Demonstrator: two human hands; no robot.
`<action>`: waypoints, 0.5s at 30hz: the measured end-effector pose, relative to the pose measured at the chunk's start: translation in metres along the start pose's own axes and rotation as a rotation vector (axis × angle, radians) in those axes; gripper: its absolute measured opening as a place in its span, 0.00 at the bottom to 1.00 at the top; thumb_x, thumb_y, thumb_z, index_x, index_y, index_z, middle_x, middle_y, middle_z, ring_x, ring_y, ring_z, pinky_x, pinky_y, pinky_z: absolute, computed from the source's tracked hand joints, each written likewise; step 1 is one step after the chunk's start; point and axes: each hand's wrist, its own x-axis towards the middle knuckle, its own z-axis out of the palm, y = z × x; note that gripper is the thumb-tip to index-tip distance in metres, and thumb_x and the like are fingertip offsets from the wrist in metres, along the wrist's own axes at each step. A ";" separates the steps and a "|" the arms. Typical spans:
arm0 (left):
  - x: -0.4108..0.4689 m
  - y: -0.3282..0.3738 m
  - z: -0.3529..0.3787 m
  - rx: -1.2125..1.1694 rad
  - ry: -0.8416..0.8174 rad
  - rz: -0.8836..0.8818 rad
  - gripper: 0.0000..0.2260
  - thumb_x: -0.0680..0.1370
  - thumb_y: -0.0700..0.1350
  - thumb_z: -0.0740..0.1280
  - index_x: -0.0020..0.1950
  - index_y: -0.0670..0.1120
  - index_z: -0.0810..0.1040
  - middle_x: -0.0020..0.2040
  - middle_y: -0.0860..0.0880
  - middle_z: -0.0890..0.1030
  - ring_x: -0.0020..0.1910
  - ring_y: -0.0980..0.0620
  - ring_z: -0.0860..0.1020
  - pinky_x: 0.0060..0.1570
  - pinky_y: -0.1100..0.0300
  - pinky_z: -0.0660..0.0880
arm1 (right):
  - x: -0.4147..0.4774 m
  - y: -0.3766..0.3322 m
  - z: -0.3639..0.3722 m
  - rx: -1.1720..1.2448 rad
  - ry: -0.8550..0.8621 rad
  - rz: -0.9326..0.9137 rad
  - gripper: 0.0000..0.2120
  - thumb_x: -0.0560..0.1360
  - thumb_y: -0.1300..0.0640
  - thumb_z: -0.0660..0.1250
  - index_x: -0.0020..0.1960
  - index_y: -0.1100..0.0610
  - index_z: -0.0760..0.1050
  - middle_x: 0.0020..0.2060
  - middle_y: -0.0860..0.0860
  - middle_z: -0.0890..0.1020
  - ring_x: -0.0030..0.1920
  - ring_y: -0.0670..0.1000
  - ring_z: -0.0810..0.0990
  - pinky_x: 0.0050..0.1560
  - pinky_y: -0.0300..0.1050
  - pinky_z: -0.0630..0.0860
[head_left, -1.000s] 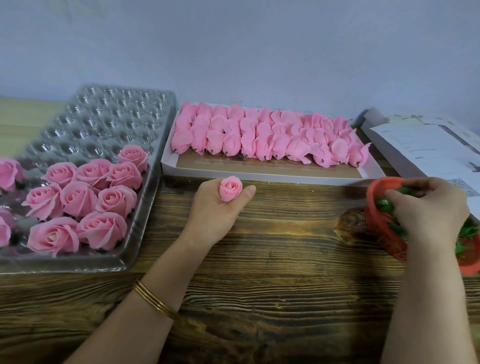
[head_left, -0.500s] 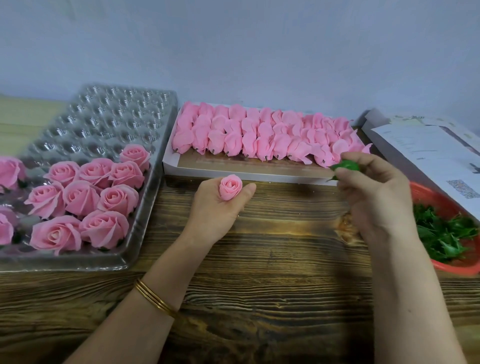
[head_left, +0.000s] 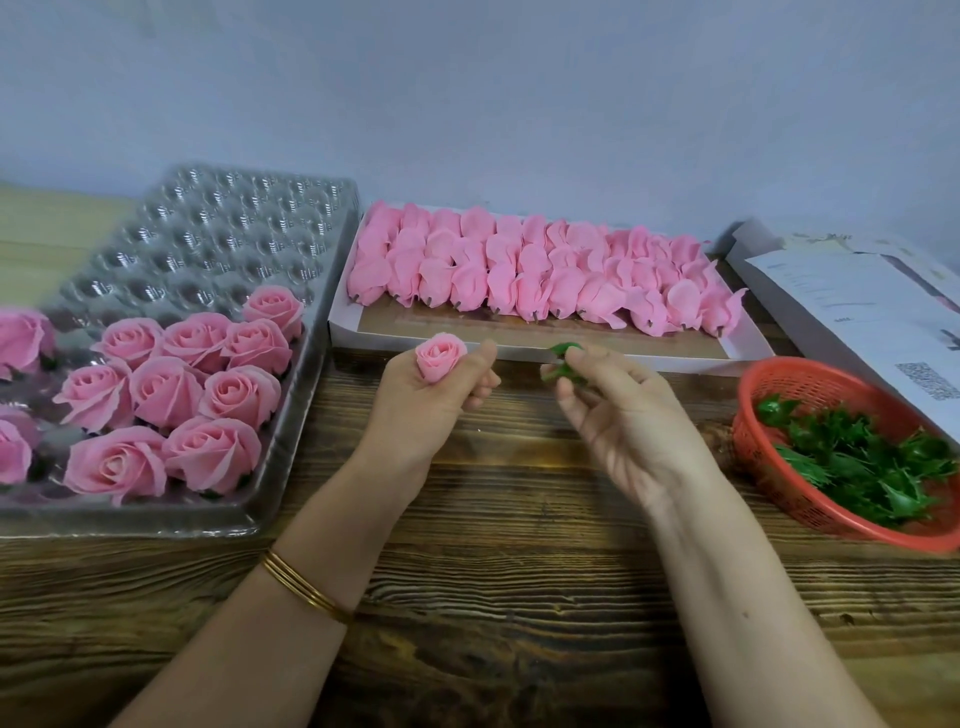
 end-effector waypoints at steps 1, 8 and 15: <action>0.000 0.001 0.000 -0.040 -0.006 -0.013 0.11 0.76 0.51 0.71 0.36 0.48 0.82 0.35 0.52 0.83 0.38 0.57 0.79 0.43 0.62 0.76 | 0.000 0.002 0.002 0.010 0.005 0.022 0.10 0.64 0.64 0.72 0.45 0.65 0.78 0.40 0.56 0.81 0.42 0.50 0.82 0.38 0.35 0.80; 0.003 0.004 -0.001 -0.265 -0.008 -0.124 0.14 0.70 0.56 0.71 0.27 0.51 0.80 0.37 0.51 0.84 0.41 0.58 0.82 0.49 0.59 0.77 | 0.001 0.014 0.004 -0.166 0.016 0.166 0.03 0.75 0.59 0.69 0.46 0.58 0.80 0.37 0.51 0.81 0.42 0.49 0.78 0.42 0.42 0.81; 0.007 0.004 -0.004 -0.435 0.012 -0.179 0.18 0.78 0.53 0.68 0.29 0.51 0.76 0.38 0.49 0.83 0.43 0.55 0.81 0.54 0.56 0.76 | -0.001 0.020 0.003 -0.226 -0.122 0.237 0.09 0.76 0.66 0.67 0.54 0.59 0.80 0.38 0.50 0.82 0.40 0.48 0.80 0.42 0.38 0.80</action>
